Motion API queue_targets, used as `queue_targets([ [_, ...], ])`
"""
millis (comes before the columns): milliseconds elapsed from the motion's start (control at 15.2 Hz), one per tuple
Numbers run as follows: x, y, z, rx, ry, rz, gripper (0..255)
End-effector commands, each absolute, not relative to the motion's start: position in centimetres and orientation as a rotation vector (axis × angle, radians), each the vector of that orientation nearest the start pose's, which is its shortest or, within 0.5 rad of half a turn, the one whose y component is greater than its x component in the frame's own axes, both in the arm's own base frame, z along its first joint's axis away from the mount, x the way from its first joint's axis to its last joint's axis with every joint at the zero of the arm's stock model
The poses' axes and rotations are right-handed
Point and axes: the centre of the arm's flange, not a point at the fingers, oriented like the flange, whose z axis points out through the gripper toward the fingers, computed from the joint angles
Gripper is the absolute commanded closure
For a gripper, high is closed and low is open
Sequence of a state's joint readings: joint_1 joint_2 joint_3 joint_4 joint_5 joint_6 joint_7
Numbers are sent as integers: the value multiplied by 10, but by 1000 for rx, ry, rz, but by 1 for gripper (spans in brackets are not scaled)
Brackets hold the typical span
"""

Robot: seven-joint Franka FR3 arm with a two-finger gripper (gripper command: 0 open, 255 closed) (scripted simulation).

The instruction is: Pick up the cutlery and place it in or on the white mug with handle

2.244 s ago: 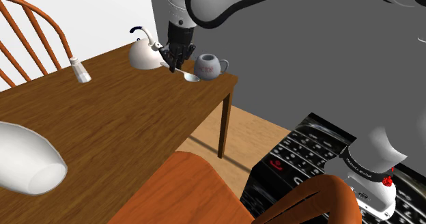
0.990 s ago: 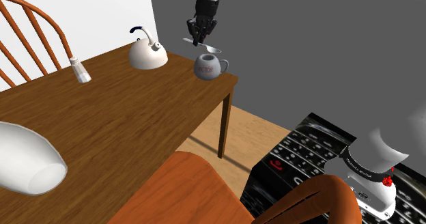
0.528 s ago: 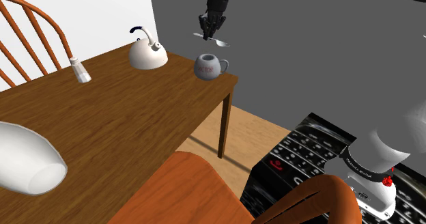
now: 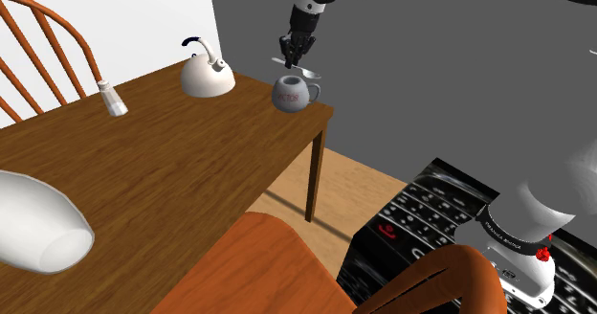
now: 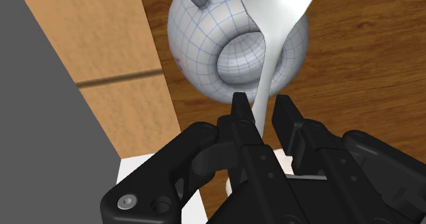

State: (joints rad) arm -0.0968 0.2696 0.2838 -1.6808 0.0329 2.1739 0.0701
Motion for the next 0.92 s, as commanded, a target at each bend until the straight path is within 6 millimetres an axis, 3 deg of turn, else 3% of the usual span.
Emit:
queue_targets([
  [0,651,106,460,-2990,-124,-330,255],
  [330,651,106,435,-2990,-124,-330,255],
  [792,651,106,435,-2990,-124,-330,255],
  [858,651,106,435,-2990,-124,-330,0],
])
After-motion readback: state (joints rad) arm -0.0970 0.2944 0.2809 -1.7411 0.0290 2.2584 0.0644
